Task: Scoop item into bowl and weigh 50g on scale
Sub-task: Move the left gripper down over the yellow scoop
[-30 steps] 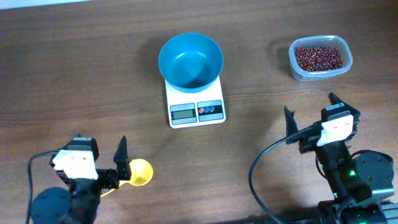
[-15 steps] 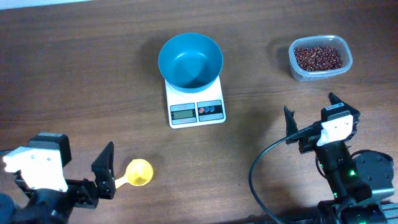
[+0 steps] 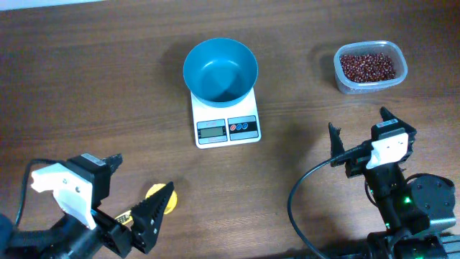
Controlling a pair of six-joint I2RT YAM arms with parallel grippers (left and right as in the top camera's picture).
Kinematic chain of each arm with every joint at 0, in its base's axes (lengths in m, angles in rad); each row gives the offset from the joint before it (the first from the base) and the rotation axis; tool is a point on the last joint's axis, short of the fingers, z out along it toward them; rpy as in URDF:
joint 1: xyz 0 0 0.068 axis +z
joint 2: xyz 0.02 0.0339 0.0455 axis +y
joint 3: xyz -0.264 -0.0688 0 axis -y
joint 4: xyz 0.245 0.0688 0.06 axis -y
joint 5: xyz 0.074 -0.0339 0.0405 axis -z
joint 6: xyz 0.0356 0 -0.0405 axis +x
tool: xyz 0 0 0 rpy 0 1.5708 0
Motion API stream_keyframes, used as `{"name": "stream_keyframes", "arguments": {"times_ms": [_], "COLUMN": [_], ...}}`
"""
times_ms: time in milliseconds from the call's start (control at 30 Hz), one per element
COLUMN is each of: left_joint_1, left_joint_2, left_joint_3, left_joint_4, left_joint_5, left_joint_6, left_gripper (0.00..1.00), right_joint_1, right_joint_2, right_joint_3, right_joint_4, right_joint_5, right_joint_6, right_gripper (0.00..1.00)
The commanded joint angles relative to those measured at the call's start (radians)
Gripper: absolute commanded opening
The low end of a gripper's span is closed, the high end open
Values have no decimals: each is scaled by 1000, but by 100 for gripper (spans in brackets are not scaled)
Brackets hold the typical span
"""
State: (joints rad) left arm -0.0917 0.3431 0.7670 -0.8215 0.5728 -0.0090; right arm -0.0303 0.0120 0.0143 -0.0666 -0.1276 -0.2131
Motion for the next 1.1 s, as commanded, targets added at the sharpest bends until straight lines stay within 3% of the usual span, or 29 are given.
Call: {"name": "stream_keyframes", "arguments": {"times_ms": [0, 100, 333, 467, 667, 1000, 1067], "left_joint_1": [-2, -2, -2, -2, -2, -2, -2], "left_joint_2": [6, 22, 307, 454, 612, 745, 757], "left_joint_3": [18, 18, 55, 212, 354, 358, 350], "left_joint_4": [6, 5, -16, -175, -304, -318, -317], "left_joint_5": [-135, -257, -291, -449, -540, -503, -535], "left_joint_6": [-97, -184, -233, -234, -294, -301, -439], "left_gripper": [99, 99, 95, 96, 99, 99, 99], "right_joint_1": [-2, -2, -2, -2, -2, -2, -2], "right_joint_2": [-5, -5, -5, -5, -5, -5, -5], "right_joint_3": [-9, -9, -9, -9, -9, -9, -9], "right_joint_4": [-1, -1, -1, -1, -1, -1, -1], "right_joint_5": [8, 8, 8, 8, 8, 8, 8], "right_joint_6": [3, 3, 4, 3, 3, 3, 3], "right_gripper": [99, 99, 99, 99, 99, 99, 99]}}
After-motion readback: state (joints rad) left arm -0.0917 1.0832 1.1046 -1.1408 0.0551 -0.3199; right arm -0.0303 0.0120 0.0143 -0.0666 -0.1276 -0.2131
